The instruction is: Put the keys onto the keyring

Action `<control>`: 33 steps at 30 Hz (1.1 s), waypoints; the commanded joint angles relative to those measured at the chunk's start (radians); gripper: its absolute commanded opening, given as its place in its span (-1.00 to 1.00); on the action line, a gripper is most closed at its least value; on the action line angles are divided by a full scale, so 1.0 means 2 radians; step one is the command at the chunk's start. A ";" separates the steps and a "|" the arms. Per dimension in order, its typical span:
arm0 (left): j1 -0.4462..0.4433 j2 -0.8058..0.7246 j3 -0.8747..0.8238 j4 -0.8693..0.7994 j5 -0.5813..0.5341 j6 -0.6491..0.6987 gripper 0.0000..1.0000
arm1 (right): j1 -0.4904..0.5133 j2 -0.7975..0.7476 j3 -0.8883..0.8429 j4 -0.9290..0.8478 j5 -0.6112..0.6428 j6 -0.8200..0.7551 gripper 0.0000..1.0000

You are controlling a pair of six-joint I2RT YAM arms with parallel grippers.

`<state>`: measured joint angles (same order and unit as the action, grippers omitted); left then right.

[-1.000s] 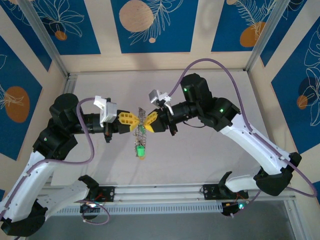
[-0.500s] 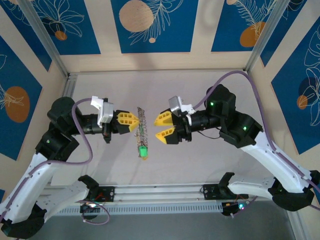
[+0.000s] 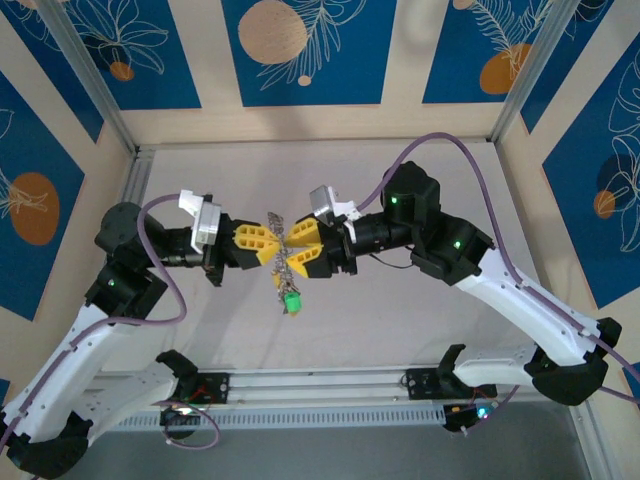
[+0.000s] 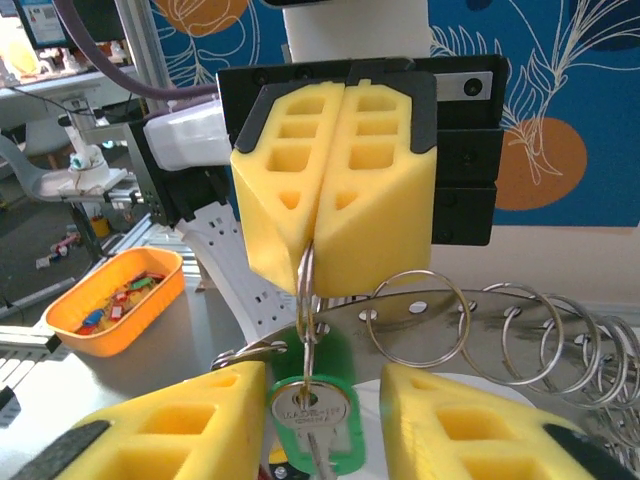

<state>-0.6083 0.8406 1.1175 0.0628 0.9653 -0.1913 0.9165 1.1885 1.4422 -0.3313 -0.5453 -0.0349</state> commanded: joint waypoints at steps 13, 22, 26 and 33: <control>-0.002 -0.007 -0.006 0.055 0.015 -0.021 -1.00 | 0.009 -0.005 0.019 0.034 -0.022 0.005 -0.41; -0.002 -0.003 -0.007 0.052 0.017 -0.017 -1.00 | 0.010 -0.001 0.020 0.037 -0.020 0.006 -0.64; -0.001 -0.002 -0.008 0.055 0.014 -0.016 -1.00 | 0.009 0.005 0.030 0.020 -0.008 -0.003 -0.91; -0.001 0.000 0.044 -0.102 -0.028 0.068 -0.93 | 0.014 0.018 0.098 -0.124 0.067 -0.092 -1.00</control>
<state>-0.6083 0.8433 1.1320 0.0353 0.9501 -0.1635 0.9329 1.2217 1.5642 -0.4492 -0.4923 -0.1192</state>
